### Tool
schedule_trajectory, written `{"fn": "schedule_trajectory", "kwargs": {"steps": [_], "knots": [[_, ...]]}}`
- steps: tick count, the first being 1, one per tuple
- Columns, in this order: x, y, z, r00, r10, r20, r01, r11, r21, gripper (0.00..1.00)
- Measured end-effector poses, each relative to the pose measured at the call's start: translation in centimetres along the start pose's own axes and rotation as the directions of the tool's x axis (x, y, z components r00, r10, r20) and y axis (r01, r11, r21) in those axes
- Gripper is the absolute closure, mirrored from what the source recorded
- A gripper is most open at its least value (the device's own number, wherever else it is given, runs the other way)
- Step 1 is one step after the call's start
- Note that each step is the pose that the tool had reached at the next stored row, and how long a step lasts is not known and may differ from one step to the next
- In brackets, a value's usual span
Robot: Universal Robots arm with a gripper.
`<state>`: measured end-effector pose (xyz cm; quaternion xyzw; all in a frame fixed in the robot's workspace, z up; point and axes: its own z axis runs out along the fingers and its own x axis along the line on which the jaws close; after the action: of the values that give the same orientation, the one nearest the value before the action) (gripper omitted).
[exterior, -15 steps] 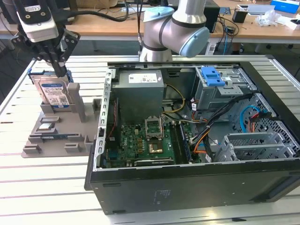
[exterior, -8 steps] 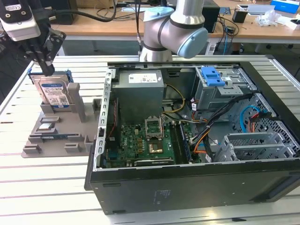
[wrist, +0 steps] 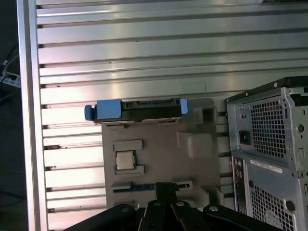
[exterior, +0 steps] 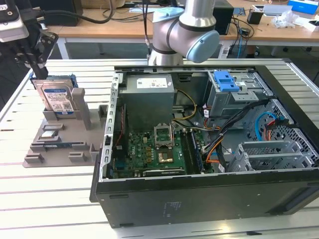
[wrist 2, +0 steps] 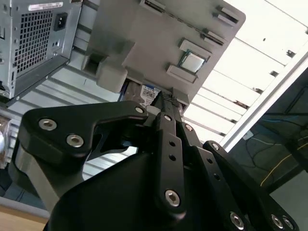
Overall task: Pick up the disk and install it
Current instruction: 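Reach for the disk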
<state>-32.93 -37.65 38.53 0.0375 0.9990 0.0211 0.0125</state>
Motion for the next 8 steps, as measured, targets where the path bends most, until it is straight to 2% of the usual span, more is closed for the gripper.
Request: {"fn": "schedule_trajectory", "kwargs": {"steps": [4,8], "knots": [[1.28,0.55,0.38,1.0,0.0,0.0002,0.0,1.0,0.0029,0.89],[2.17,1.54,1.25,1.0,0.0,0.0009,0.0,0.9999,0.0142,0.89]]}}
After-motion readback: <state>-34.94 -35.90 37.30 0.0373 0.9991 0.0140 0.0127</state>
